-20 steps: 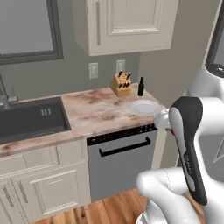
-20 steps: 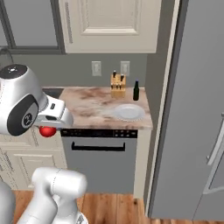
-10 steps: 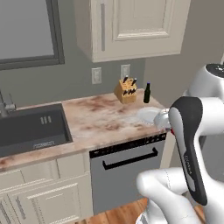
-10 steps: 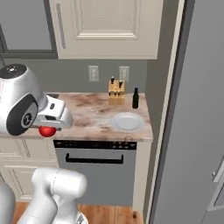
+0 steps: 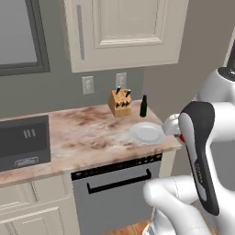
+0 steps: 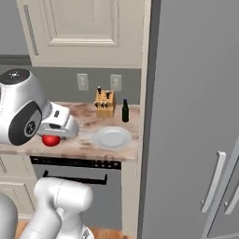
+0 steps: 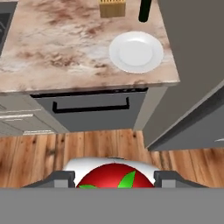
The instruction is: Pick the tomato from the microwave and place it on plate located on the counter.
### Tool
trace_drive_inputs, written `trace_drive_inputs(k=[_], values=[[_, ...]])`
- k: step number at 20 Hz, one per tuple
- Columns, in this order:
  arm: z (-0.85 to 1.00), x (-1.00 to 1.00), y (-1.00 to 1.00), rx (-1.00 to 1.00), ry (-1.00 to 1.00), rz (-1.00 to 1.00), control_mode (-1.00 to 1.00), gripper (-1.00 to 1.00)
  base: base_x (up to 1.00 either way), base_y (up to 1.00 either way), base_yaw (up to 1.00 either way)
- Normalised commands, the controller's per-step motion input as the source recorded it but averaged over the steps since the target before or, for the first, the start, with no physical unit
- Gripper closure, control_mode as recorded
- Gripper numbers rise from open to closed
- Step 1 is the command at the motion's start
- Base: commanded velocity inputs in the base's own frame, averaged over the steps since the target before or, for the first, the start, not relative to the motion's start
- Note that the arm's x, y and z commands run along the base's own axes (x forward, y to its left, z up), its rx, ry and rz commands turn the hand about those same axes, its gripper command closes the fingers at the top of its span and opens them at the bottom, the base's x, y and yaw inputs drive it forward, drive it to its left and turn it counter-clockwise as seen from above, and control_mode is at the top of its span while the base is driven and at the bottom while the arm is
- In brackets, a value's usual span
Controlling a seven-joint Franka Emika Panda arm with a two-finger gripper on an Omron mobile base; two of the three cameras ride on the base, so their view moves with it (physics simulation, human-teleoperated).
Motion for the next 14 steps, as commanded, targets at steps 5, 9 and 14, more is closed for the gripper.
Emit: trace_drive_inputs(k=[5, 9, 14], values=[[0.00, 0.00, 0.00, 0.00, 0.00, 0.00, 1.00, 1.00, 0.55, -0.13, 0.16], [0.00, 0.00, 0.00, 0.00, 0.00, 0.00, 1.00, 1.00, 0.33, -0.07, 0.18], [0.00, 0.00, 0.00, 0.00, 0.00, 0.00, 1.00, 1.00, 0.39, -0.12, 0.13]])
